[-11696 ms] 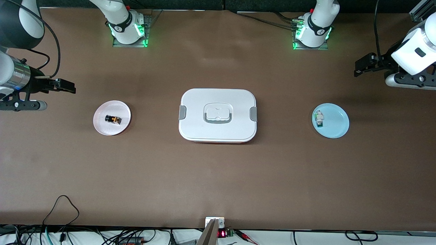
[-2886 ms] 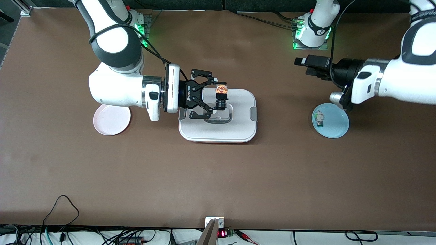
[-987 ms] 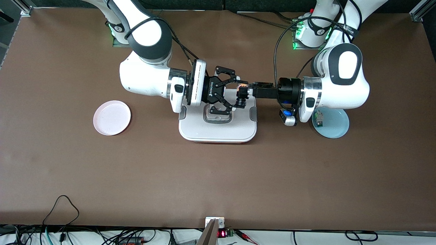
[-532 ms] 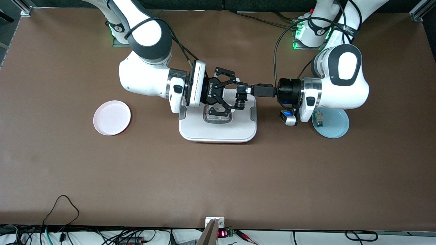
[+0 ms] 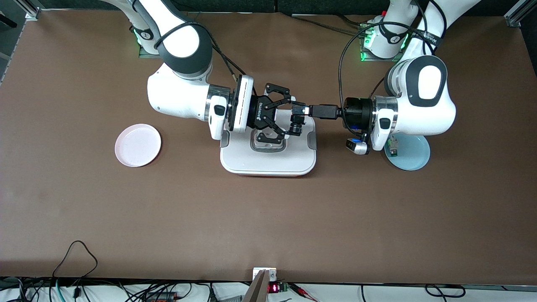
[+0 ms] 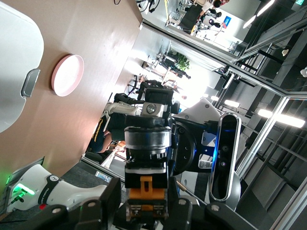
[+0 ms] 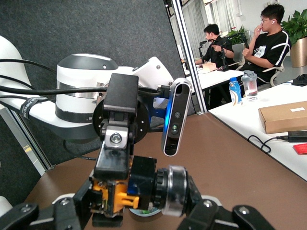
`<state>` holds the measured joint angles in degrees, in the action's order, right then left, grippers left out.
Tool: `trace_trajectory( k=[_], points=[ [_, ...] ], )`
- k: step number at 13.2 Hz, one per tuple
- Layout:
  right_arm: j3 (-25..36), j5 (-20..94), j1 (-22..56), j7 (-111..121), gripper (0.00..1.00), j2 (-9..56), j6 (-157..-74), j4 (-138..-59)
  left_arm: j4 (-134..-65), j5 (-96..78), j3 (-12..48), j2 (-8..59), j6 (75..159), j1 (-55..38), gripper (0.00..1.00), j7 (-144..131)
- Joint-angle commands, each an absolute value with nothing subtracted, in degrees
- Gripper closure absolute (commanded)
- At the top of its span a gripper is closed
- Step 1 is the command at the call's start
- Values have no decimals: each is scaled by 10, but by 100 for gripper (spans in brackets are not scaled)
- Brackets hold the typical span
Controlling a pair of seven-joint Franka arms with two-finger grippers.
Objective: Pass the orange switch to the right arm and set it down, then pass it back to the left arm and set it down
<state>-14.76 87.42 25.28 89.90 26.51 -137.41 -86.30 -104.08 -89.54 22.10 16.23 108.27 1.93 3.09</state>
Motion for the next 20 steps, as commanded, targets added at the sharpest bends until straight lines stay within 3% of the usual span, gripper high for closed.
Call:
trace_trajectory(
  k=[1,2,3,4,5,16,20],
  points=[
    [-149,887,256,921,73,267,-1390,-856,-1055,-906,223,156,1078,27,100,40],
    [-149,889,257,918,60,267,-1390,-856,-1055,-906,223,156,1078,27,100,40],
    [-149,889,259,920,55,266,-1390,-857,-1055,-906,223,156,1077,27,100,40],
    [-149,889,259,913,34,266,-1388,-857,-1055,-906,223,156,1078,27,100,39],
    [-149,889,259,912,1,265,-1386,-858,-1055,-906,223,156,1078,27,100,39],
    [-149,889,260,911,0,262,-1386,-859,-1056,-898,221,156,1078,28,100,43],
    [-149,888,255,908,0,253,-1384,-862,-1054,-798,221,164,1048,54,100,62]
  ],
)
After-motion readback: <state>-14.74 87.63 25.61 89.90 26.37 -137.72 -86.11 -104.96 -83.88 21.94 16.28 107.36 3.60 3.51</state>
